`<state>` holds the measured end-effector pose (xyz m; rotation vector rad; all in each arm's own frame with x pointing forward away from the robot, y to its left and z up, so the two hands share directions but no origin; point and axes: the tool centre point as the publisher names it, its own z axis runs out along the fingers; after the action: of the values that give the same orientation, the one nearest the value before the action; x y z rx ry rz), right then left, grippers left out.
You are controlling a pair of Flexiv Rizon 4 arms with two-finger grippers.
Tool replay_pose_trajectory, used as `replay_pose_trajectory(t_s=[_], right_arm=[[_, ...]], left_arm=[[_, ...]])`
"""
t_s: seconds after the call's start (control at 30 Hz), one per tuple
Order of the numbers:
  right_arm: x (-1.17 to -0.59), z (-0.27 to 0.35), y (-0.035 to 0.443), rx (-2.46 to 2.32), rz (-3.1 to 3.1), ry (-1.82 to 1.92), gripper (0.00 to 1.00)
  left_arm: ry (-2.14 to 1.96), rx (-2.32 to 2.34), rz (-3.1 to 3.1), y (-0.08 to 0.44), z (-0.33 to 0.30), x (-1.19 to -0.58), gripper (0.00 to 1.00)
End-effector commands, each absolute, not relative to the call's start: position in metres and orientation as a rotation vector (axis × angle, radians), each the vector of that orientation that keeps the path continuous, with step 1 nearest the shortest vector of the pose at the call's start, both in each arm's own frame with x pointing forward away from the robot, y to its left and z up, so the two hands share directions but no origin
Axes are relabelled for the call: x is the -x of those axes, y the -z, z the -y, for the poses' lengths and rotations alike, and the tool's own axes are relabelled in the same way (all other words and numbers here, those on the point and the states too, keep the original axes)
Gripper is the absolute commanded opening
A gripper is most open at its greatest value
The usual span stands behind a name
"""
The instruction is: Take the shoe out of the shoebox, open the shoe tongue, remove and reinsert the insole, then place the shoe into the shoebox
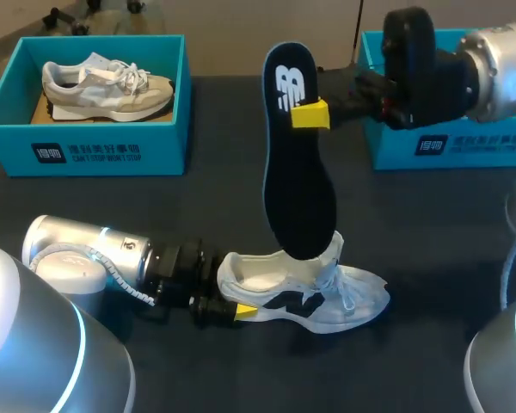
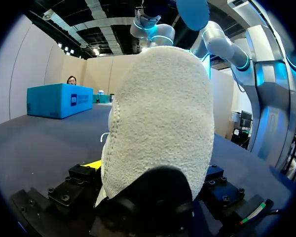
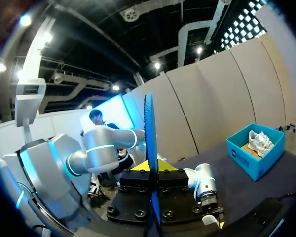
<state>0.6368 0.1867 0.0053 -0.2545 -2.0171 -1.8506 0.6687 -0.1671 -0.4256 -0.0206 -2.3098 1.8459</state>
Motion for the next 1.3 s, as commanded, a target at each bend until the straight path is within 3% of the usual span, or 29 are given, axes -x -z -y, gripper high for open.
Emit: replay_pose_trajectory(t_s=[0.03,1.17,1.2,1.27,1.3], right_arm=[[-0.617,-0.167,0.0,0.332,1.995,1.927,0.0],[-0.585,-0.145,0.004,0.542,1.999,1.952,0.0],[-0.585,-0.145,0.004,0.542,1.999,1.952,0.0],[-0.585,-0.145,0.004,0.542,1.999,1.952,0.0],[-0.585,-0.145,0.004,0.542,1.999,1.952,0.0]], left_arm=[[-1.844,0.018,2.312,0.43,0.166,-0.668,0.0],[-1.853,0.055,2.342,0.421,0.165,-0.674,0.0],[-1.845,0.075,2.347,0.422,0.164,-0.674,0.15],[-1.841,0.073,2.342,0.422,0.161,-0.676,0.79],[-1.828,0.079,2.35,0.423,0.16,-0.676,1.0]])
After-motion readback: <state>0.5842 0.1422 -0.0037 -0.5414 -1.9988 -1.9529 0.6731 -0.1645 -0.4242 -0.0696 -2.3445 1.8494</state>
